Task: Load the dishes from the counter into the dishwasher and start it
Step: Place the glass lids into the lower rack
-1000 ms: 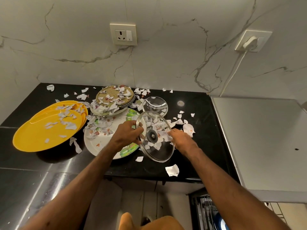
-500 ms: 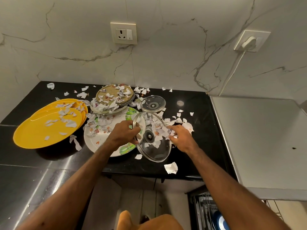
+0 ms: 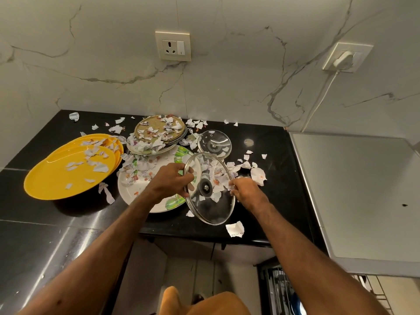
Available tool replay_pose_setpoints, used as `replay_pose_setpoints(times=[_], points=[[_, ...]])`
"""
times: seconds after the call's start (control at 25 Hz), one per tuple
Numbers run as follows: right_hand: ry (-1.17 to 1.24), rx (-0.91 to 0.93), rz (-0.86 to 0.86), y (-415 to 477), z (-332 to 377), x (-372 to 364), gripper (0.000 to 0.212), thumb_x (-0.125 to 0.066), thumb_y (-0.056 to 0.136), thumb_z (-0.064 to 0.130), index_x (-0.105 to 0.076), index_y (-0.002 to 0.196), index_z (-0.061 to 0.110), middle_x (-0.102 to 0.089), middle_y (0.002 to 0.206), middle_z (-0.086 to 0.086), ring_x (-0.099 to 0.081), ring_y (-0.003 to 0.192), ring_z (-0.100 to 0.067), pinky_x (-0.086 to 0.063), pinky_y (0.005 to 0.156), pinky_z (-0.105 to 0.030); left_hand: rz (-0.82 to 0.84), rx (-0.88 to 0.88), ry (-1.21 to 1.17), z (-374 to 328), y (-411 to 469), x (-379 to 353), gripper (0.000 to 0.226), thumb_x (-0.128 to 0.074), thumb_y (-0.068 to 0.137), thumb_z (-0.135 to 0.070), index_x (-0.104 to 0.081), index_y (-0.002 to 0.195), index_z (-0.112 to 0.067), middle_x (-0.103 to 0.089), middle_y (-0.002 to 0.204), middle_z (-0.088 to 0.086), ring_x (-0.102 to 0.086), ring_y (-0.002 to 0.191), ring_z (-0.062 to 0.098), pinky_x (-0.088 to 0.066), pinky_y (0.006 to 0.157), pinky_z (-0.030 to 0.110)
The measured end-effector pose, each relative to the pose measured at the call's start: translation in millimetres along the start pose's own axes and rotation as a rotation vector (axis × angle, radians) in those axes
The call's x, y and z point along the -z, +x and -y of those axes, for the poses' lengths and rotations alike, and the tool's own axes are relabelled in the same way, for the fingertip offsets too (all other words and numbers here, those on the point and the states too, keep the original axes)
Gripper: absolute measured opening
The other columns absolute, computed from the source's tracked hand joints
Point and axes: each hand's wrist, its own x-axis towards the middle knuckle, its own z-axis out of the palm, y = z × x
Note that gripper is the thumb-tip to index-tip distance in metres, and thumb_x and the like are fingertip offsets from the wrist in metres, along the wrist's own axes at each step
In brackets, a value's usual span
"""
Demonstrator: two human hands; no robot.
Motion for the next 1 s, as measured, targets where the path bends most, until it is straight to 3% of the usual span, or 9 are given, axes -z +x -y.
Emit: replay_pose_setpoints(times=[0.16,0.32,0.44,0.56,0.68,0.8,1.0], points=[[-0.101,0.033,0.011,-4,4,2,0.015,-0.067,0.101,0.023,-0.076,0.108,0.013,-0.071,0.107,-0.008,-0.066,0.097,-0.019,-0.057,0.090,-0.036,0.020,0.000,0.021,-1,-2,-1,0.016,-0.061,0.097,-0.015,-0.067,0.112,-0.013,-0.078,0.080,0.008,-0.076,0.067,0.023,-0.065,0.069,0.034],[-0.117,0.046,-0.038,-9,1,-1,0.012,-0.061,0.101,0.021,-0.070,0.100,0.014,-0.065,0.101,-0.004,-0.061,0.094,-0.019,-0.051,0.083,-0.033,0.019,0.011,0.017,-1,-1,-6,0.015,-0.060,0.097,-0.015,-0.067,0.110,-0.013,-0.079,0.079,0.007,-0.076,0.066,0.023,-0.064,0.068,0.033],[0.285,-0.097,-0.217,-11,-10,2,0.005,-0.065,0.100,0.023,-0.068,0.097,0.020,-0.069,0.091,0.004,-0.067,0.084,-0.014,-0.058,0.077,-0.031,0.008,0.057,-0.038,-2,0,-5,0.015,-0.059,0.098,-0.013,-0.067,0.111,-0.012,-0.079,0.079,0.007,-0.074,0.066,0.020,-0.064,0.068,0.030],[0.465,-0.195,-0.355,-9,-24,8,0.020,-0.064,0.102,0.020,-0.069,0.122,0.018,-0.070,0.114,0.001,-0.069,0.097,-0.012,-0.062,0.087,-0.035,-0.014,0.082,-0.071,-1,4,1,0.016,-0.058,0.098,-0.014,-0.067,0.111,-0.011,-0.079,0.080,0.008,-0.074,0.067,0.021,-0.065,0.073,0.036],[0.446,-0.151,-0.304,-9,-26,8,0.033,-0.062,0.103,0.020,-0.063,0.136,0.024,-0.063,0.130,0.000,-0.067,0.104,-0.010,-0.061,0.090,-0.035,-0.023,0.083,-0.036,-2,8,1,0.014,-0.059,0.098,-0.015,-0.067,0.109,-0.012,-0.079,0.079,0.007,-0.075,0.068,0.021,-0.065,0.071,0.036],[0.386,-0.066,-0.222,-12,-21,3,0.029,-0.067,0.100,0.028,-0.069,0.129,0.030,-0.065,0.116,0.006,-0.066,0.091,-0.003,-0.060,0.082,-0.028,-0.011,0.078,-0.040,-4,9,-4,0.014,-0.059,0.099,-0.015,-0.067,0.110,-0.011,-0.079,0.080,0.008,-0.075,0.068,0.022,-0.065,0.072,0.036],[0.194,-0.033,-0.127,-13,-14,-2,0.028,-0.066,0.102,0.028,-0.072,0.128,0.021,-0.069,0.123,0.000,-0.067,0.106,-0.016,-0.056,0.099,-0.041,0.001,0.030,-0.020,-11,12,-10,0.014,-0.058,0.098,-0.014,-0.068,0.108,-0.011,-0.079,0.080,0.007,-0.076,0.069,0.022,-0.065,0.072,0.037]])
